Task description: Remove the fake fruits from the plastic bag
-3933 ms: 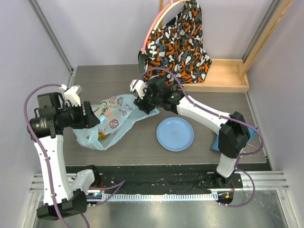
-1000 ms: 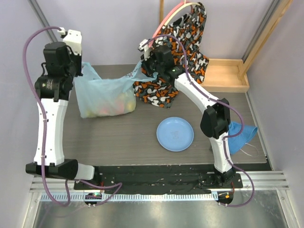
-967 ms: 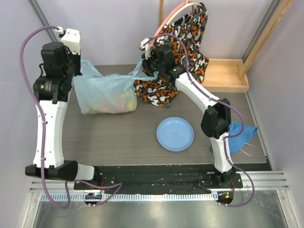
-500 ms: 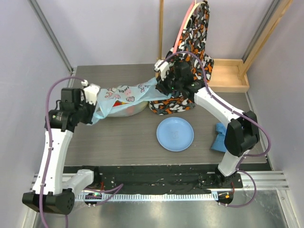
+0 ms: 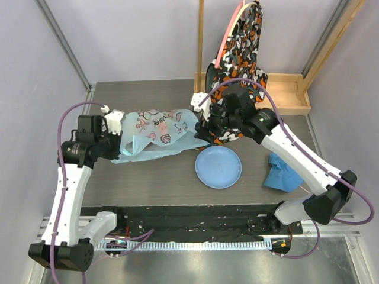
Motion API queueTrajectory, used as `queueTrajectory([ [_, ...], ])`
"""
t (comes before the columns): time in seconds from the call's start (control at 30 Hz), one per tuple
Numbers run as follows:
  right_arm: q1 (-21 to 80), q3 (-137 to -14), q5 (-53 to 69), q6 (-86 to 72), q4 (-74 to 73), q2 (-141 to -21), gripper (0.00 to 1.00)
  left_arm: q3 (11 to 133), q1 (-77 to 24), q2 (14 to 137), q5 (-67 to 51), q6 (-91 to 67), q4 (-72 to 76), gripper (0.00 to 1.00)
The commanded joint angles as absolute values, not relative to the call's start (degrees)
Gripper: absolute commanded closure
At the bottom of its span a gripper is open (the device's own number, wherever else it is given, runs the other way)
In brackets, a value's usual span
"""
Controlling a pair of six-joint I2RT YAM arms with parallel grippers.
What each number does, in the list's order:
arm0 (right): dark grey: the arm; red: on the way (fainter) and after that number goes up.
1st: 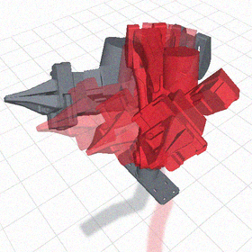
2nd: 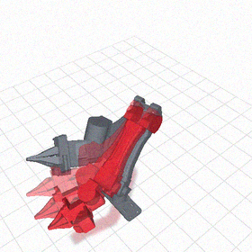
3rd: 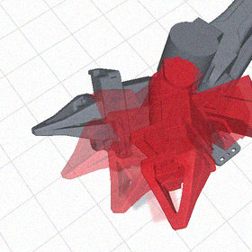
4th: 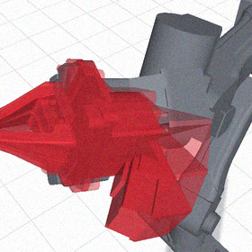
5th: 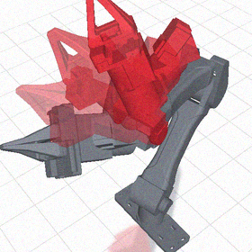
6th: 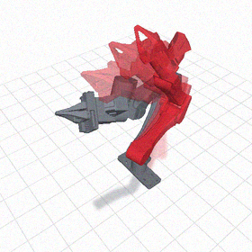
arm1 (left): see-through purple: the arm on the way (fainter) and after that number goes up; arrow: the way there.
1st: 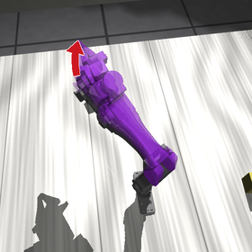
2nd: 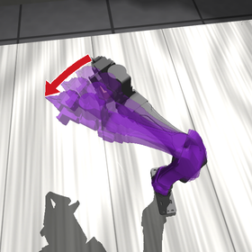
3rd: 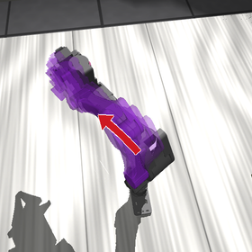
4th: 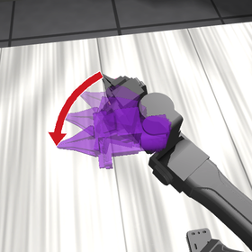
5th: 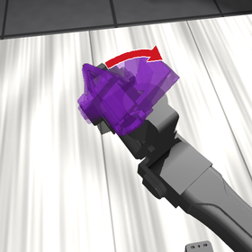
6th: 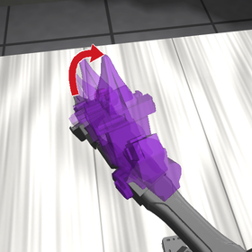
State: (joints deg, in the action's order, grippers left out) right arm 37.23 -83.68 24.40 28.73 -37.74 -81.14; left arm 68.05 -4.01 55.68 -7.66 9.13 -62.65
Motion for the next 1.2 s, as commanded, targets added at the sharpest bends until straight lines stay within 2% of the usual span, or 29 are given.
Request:
queueTrajectory([
  [0.0,41.04,-92.10,24.79,29.10,-35.35,-82.26,0.33,69.96,-1.15,56.42,-12.54,0.01,-57.57,1.00],
  [0.13,41.39,-92.55,26.62,25.06,-31.21,-85.95,0.35,70.66,3.32,56.95,-20.64,-8.68,-54.59,1.00],
  [0.3,45.43,-92.20,28.47,23.21,-27.96,-91.57,0.58,72.33,5.62,56.69,-21.54,-11.95,-53.26,1.00],
  [0.4,46.93,-92.63,29.53,19.61,-24.44,-95.70,0.66,73.12,6.76,55.02,-21.80,-13.70,-52.82,1.00],
  [0.6,49.65,-93.08,29.97,15.04,-18.03,-101.77,0.73,72.95,10.54,54.49,-27.59,-17.13,-52.12,1.00],
  [0.83,51.24,-95.09,18.56,8.28,-9.77,-109.94,0.82,72.77,12.66,52.39,-29.00,-16.70,-54.13,1.00],
  [0.93,51.77,-95.27,8.21,8.43,-4.93,-114.42,0.83,72.51,13.53,50.46,-29.79,-15.30,-56.06,1.00],
  [1.03,51.94,-98.78,-11.46,9.57,-0.36,-119.96,0.93,72.25,14.32,48.43,-29.36,-13.01,-58.43,1.00],
  [1.1,51.16,-101.07,-18.85,13.96,6.31,-121.02,0.94,71.98,14.85,47.12,-28.48,-10.99,-59.85,1.00],
  [1.17,50.02,-103.17,-19.34,15.11,8.43,-120.94,0.94,71.63,15.20,46.24,-27.78,-10.02,-61.26,1.00],
])
